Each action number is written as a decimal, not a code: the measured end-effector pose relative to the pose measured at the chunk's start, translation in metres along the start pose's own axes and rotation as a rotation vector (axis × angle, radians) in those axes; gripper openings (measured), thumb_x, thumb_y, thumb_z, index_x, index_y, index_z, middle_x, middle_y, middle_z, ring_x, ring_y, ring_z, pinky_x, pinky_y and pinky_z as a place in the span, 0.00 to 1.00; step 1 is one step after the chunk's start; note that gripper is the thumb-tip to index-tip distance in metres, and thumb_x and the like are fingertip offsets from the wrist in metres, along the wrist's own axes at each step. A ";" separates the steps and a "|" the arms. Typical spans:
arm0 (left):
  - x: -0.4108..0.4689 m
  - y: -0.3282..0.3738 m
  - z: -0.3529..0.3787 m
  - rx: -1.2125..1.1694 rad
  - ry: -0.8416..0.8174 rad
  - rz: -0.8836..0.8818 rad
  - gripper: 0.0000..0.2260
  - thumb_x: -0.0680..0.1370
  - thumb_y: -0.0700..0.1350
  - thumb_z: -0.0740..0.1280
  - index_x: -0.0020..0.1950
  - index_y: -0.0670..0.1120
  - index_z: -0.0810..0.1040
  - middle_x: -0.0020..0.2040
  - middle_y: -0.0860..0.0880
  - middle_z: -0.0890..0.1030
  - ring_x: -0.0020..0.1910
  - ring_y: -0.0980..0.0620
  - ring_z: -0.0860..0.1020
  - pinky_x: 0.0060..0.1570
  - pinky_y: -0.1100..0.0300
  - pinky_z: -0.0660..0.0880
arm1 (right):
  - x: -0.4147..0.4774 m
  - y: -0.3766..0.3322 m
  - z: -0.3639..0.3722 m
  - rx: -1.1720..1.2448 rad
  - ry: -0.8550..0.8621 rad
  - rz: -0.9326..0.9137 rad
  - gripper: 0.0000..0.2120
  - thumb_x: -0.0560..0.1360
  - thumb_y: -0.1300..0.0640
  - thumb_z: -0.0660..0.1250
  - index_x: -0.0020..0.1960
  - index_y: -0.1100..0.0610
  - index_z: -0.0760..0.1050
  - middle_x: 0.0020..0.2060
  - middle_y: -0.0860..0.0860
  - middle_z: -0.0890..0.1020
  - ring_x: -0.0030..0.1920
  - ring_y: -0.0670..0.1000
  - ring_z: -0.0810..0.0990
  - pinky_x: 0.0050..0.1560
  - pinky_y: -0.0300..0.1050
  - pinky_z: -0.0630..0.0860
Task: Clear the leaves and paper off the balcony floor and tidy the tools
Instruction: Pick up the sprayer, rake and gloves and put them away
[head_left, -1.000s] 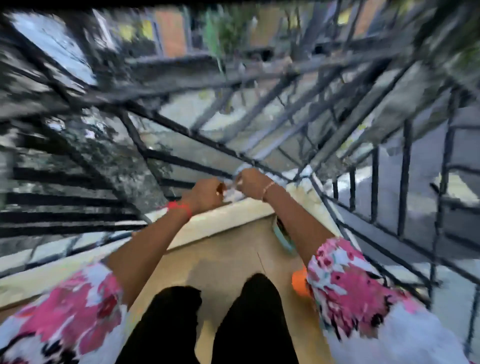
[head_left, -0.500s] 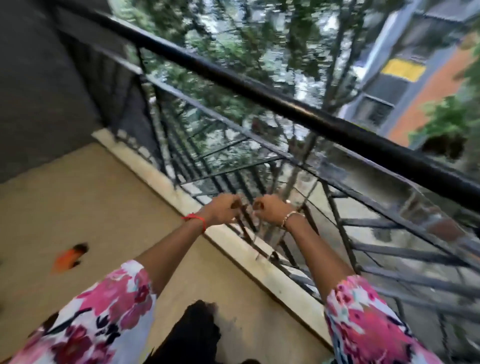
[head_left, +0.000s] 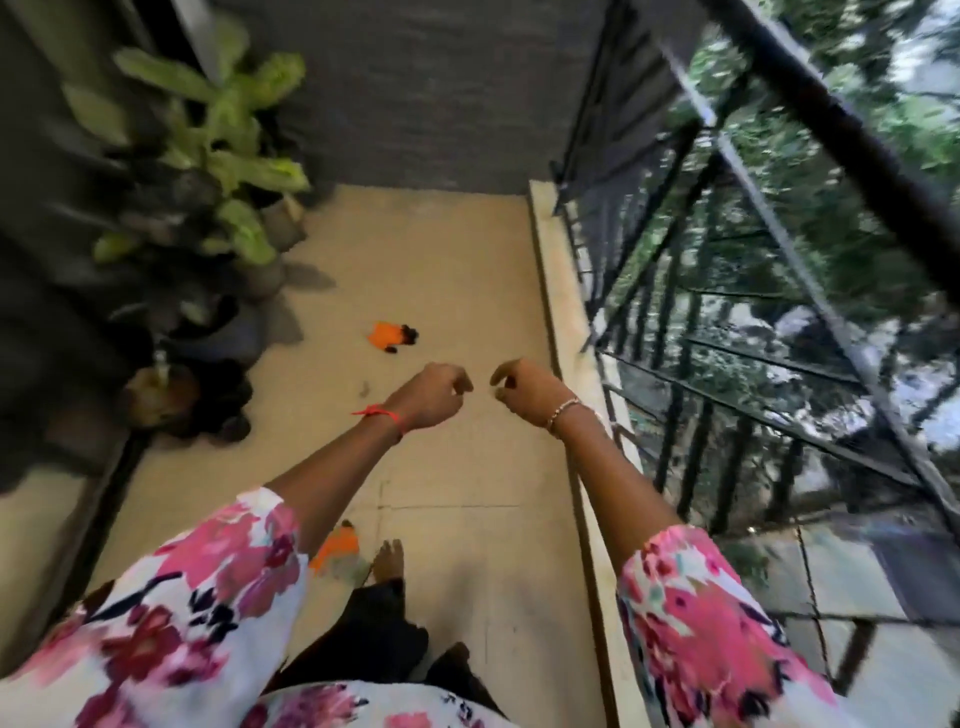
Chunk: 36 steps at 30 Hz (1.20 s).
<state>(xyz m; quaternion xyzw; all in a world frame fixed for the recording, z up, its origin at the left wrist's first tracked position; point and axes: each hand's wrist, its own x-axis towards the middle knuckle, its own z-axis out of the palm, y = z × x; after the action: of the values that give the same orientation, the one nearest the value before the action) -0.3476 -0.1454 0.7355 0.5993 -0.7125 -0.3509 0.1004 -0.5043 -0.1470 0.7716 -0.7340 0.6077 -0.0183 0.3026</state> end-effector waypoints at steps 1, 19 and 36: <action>0.001 -0.013 -0.009 -0.013 0.036 -0.038 0.14 0.76 0.34 0.60 0.60 0.38 0.77 0.59 0.40 0.78 0.59 0.44 0.76 0.55 0.59 0.70 | 0.017 -0.012 0.003 -0.006 -0.011 -0.032 0.12 0.77 0.61 0.62 0.59 0.62 0.77 0.57 0.60 0.79 0.57 0.57 0.77 0.56 0.43 0.70; 0.085 -0.182 -0.087 -0.173 0.180 -0.486 0.14 0.74 0.32 0.63 0.60 0.36 0.76 0.60 0.39 0.78 0.60 0.42 0.75 0.59 0.57 0.69 | 0.253 -0.082 0.052 0.008 -0.218 -0.165 0.12 0.78 0.61 0.59 0.54 0.65 0.78 0.56 0.62 0.76 0.57 0.59 0.75 0.53 0.44 0.70; 0.301 -0.264 -0.128 -0.316 0.099 -0.632 0.17 0.73 0.33 0.59 0.61 0.34 0.75 0.62 0.36 0.74 0.65 0.41 0.69 0.60 0.61 0.62 | 0.524 -0.049 0.084 0.066 -0.263 -0.215 0.08 0.75 0.64 0.66 0.49 0.70 0.79 0.57 0.71 0.71 0.61 0.67 0.71 0.63 0.58 0.65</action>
<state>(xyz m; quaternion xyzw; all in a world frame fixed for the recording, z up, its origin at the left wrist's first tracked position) -0.1473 -0.4822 0.5820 0.7834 -0.4233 -0.4409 0.1128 -0.2914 -0.5813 0.5477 -0.7805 0.4799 0.0257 0.3998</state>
